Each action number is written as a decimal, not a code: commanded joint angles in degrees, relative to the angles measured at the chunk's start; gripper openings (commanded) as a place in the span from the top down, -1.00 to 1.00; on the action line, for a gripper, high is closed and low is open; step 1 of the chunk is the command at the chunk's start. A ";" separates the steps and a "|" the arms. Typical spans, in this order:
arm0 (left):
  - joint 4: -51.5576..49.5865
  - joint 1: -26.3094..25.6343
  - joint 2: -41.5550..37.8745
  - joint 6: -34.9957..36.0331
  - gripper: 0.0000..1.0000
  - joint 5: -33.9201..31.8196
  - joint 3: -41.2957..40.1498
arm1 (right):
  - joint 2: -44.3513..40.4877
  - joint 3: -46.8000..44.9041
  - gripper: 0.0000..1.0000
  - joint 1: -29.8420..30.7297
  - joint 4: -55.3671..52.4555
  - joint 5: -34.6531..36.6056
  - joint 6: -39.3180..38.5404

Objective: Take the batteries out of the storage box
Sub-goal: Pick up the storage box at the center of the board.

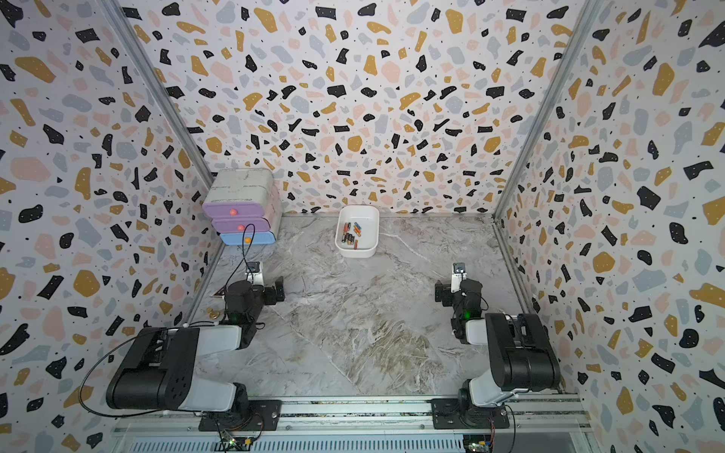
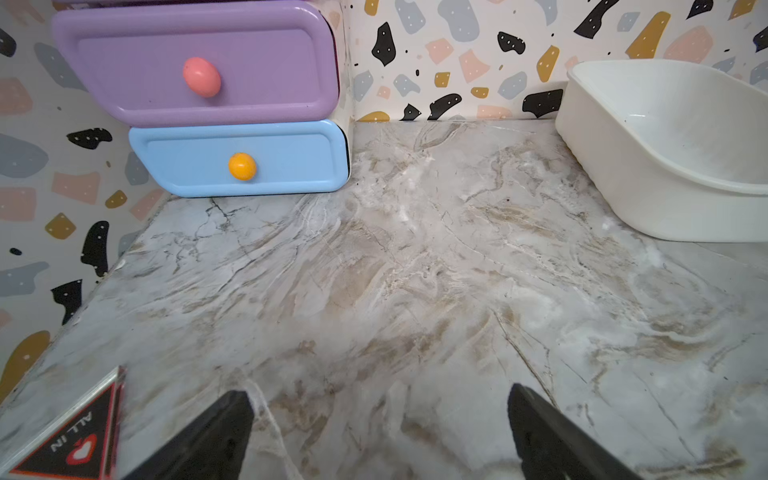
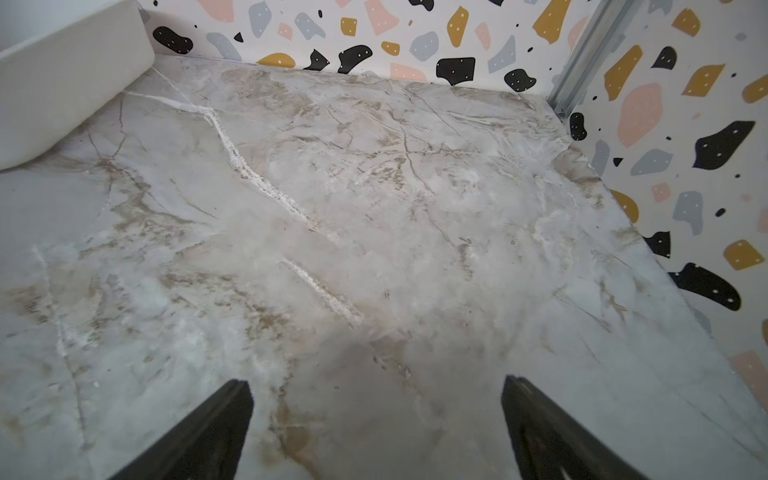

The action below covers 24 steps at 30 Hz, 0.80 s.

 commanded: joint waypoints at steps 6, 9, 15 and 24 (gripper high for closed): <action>0.40 0.31 -0.24 0.13 -1.00 -0.06 0.33 | -0.45 1.06 -0.97 0.30 -0.38 0.04 -0.29; 0.32 0.31 -0.28 0.16 -1.00 -0.09 0.35 | -0.45 1.06 -0.97 0.29 -0.41 0.03 -0.32; 0.37 0.31 -0.26 0.13 -1.00 -0.09 0.36 | -0.45 1.02 -0.97 0.30 -0.40 -0.01 -0.26; 0.37 0.31 -0.31 0.11 -1.00 -0.09 0.27 | -0.36 1.23 -0.99 0.30 -0.67 -0.22 -0.24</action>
